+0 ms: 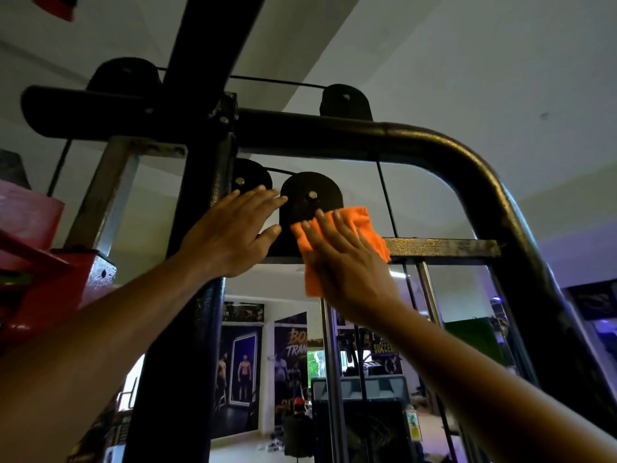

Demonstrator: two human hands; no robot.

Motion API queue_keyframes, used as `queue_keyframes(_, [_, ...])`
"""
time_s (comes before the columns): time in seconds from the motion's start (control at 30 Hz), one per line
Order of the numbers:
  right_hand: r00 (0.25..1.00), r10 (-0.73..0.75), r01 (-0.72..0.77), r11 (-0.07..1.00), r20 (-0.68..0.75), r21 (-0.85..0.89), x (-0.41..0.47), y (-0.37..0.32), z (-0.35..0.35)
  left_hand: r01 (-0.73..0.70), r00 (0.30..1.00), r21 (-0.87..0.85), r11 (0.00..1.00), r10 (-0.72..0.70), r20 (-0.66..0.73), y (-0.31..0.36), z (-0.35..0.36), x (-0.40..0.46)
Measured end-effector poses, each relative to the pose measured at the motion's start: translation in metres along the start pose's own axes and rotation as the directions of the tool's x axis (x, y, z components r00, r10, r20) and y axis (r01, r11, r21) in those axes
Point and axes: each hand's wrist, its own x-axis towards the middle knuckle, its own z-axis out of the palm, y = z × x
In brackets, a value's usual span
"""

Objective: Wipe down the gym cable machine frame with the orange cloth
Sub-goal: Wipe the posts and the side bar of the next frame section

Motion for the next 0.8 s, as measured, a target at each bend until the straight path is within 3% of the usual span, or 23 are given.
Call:
queue_keyframes(0.1, [0.999,-0.034,0.034,0.997,0.001,0.074,0.010,0.009,-0.025,-0.007,1.000,-0.040,0.999,0.007,0.012,-0.001,-0.005,0.003])
queue_keyframes(0.23, [0.989,0.124,-0.109,0.979,-0.079,0.175,0.081,0.014,-0.038,0.021,0.999,0.000,1.000,-0.021,-0.040,-0.011,-0.012,0.013])
queue_keyframes(0.5, [0.997,0.063,-0.063,0.998,-0.052,0.004,0.053,-0.005,0.004,0.003,0.998,0.031,1.000,-0.001,-0.063,-0.012,-0.009,0.007])
queue_keyframes(0.57, [0.999,0.046,-0.046,0.999,-0.017,0.006,0.066,0.007,-0.002,-0.014,0.999,0.046,0.999,0.015,-0.033,-0.014,-0.010,0.007])
queue_keyframes(0.7, [0.989,0.146,-0.145,0.989,-0.034,0.009,0.107,0.004,-0.009,-0.007,1.000,0.074,0.997,0.008,-0.019,-0.013,-0.011,0.006])
queue_keyframes(0.8, [0.994,0.097,-0.096,0.995,-0.054,0.026,0.077,-0.008,-0.001,0.009,1.000,0.063,0.998,-0.008,-0.018,-0.011,-0.011,0.006])
